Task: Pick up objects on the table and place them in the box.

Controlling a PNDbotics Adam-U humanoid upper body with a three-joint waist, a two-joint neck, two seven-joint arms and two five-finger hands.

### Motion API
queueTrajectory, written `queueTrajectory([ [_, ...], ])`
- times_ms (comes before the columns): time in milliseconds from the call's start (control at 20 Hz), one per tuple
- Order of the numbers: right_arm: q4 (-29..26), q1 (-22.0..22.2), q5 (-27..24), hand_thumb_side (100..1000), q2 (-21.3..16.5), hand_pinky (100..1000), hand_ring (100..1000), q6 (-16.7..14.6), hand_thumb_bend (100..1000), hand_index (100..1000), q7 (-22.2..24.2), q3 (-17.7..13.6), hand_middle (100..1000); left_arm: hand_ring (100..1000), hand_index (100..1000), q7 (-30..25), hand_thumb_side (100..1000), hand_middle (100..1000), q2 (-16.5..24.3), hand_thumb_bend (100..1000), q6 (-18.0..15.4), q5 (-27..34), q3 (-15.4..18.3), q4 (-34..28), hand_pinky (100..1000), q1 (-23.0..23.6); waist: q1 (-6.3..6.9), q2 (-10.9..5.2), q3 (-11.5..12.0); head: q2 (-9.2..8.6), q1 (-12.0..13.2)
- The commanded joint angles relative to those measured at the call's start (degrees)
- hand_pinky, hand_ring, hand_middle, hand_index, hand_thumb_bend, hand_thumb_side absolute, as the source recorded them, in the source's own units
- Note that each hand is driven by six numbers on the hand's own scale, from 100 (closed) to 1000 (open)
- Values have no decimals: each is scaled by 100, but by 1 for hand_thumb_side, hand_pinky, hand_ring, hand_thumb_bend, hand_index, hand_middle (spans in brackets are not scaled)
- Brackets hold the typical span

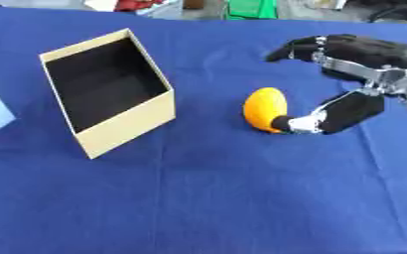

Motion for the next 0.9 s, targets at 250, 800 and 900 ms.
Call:
queueTrajectory([
  [250,-94,-138,223,573,-33,995,1000,293,388,973,105,92,881,690,720,-40,1000,649,88,131,-19,-28,-7,-115,475,-84,-2,-66,49,-20,-31],
  [800,114,-270,559,597,189,996,1000,716,417,976,369,340,886,689,716,-78,1000,646,73,124,-20,-36,-20,-115,473,-107,10,-31,112,-47,-69],
  [900,271,-310,654,611,237,996,1000,728,452,976,386,381,886,689,715,-85,1000,645,71,125,-20,-37,-19,-115,473,-108,14,-24,120,-49,-80],
])
